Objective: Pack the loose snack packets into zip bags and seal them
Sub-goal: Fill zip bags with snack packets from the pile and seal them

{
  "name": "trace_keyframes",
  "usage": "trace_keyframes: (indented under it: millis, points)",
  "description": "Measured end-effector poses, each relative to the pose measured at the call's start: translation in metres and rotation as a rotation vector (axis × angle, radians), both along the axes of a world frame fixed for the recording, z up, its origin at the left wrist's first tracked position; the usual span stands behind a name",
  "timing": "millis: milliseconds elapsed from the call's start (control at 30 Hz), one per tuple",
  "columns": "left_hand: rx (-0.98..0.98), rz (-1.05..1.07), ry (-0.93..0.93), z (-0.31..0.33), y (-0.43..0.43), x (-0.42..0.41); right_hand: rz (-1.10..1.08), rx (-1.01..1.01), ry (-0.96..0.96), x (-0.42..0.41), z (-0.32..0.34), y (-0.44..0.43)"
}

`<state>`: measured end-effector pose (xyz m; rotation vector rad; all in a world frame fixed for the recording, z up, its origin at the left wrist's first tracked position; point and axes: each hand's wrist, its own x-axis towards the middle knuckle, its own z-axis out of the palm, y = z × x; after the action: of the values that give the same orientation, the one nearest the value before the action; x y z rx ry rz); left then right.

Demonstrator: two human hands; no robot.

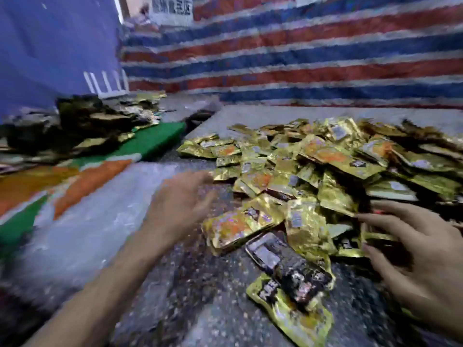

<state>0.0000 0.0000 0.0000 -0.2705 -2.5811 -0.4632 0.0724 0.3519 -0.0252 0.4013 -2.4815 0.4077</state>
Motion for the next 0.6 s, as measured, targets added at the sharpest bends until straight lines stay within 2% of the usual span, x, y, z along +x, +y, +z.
trace_keyframes:
  millis: [100,167,233,333,400,500,600]
  points:
    - [-0.22,0.453,-0.135,0.004,-0.066,-0.003,-0.162,0.07,-0.102,0.011,-0.009,0.014]
    - [-0.265,0.6,-0.365,0.001,-0.095,0.004,-0.255,0.029,-0.187,0.02,-0.016,0.019]
    - [-0.209,0.586,-0.494,-0.008,-0.105,0.012,-0.274,0.012,-0.135,0.031,-0.02,0.017]
    - [-0.041,0.568,-0.402,-0.009,-0.11,0.008,-0.251,-0.021,-0.075,0.048,-0.02,0.016]
    - [0.066,0.551,-0.423,0.001,-0.108,0.003,-0.237,-0.078,-0.033,0.05,-0.014,0.017]
    - [0.042,0.561,-0.495,0.009,-0.105,-0.006,-0.188,-0.167,0.016,0.047,0.002,0.01]
    - [0.043,0.586,-0.368,0.006,-0.098,-0.009,-0.065,-0.211,0.014,0.04,0.014,-0.005]
